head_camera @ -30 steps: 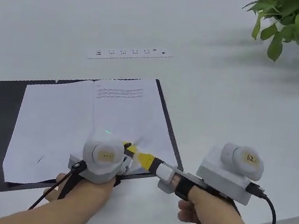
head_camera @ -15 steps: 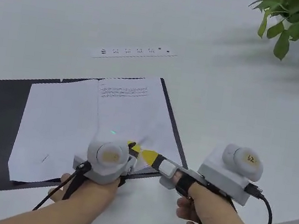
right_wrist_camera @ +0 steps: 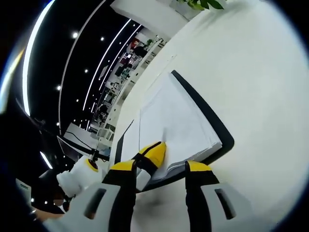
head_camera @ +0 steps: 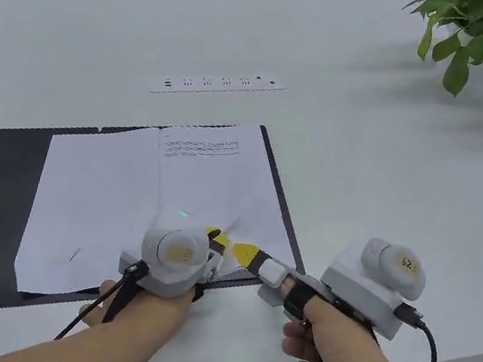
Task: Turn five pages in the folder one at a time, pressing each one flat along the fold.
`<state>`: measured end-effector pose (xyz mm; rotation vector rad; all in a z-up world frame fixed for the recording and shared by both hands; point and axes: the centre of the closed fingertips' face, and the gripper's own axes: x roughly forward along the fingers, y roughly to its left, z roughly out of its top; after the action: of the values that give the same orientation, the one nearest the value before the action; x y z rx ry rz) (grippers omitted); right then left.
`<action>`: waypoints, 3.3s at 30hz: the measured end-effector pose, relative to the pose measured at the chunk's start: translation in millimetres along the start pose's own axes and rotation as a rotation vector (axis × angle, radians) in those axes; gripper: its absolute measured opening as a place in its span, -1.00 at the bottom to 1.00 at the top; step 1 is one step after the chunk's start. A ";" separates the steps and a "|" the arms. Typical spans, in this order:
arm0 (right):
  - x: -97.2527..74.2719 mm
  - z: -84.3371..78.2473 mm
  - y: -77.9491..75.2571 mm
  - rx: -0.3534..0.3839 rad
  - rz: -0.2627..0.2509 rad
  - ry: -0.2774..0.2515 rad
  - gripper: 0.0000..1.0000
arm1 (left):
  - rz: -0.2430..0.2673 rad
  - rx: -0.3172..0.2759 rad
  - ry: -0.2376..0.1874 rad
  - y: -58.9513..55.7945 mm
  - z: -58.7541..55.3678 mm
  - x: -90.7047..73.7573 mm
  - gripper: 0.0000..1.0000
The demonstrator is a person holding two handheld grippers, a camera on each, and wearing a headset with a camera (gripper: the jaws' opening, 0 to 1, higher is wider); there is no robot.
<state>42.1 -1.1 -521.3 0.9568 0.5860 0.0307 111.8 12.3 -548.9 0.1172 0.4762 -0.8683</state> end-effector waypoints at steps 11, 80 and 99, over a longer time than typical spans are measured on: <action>6.7 0.4 -9.3 -0.001 -0.023 -0.004 -0.42 | 0.000 -0.004 -0.001 0.0 -0.3 -0.2 -0.95; 27.0 -26.8 162.8 -0.762 0.119 -0.057 -1.00 | 0.215 -0.161 -0.087 149.6 5.9 -225.3 -0.44; 78.4 -96.6 187.9 -1.033 0.165 0.141 -1.00 | 0.285 -0.224 -0.098 174.5 -13.7 -257.3 -0.46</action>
<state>104.5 204.5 -453.3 -0.0086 0.5192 0.5043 97.8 310.7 -461.8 -0.0618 0.4488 -0.5344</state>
